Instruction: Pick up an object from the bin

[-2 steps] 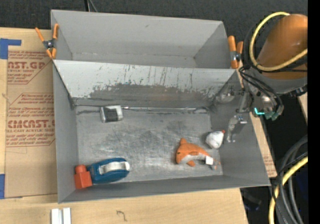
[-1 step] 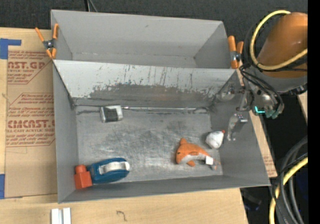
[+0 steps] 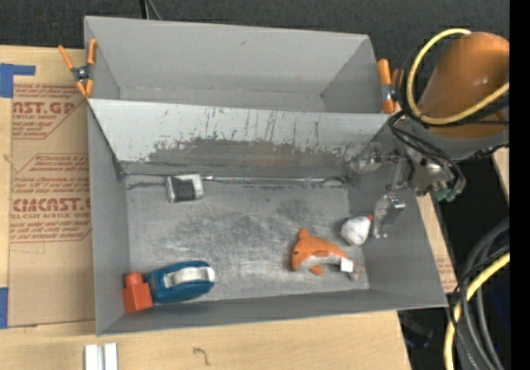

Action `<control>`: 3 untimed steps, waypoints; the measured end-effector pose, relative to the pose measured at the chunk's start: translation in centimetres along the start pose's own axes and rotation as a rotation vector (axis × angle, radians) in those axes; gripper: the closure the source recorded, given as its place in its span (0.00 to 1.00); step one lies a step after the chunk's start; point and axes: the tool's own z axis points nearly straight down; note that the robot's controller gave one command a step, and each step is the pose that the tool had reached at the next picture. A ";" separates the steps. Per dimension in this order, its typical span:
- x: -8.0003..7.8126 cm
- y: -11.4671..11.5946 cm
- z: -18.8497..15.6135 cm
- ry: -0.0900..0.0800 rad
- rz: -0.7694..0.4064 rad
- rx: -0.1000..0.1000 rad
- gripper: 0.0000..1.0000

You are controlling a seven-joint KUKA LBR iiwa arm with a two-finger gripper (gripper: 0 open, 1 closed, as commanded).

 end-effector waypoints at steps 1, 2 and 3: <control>-0.8 -0.8 6.4 0.000 -0.151 -0.001 0.00; -0.7 -1.8 13.6 0.001 -0.204 -0.003 1.00; -0.5 -1.9 13.7 0.005 -0.204 -0.003 0.00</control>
Offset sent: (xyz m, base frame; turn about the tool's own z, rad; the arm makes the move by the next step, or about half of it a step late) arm 0.0072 -0.0194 -0.1376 -0.2035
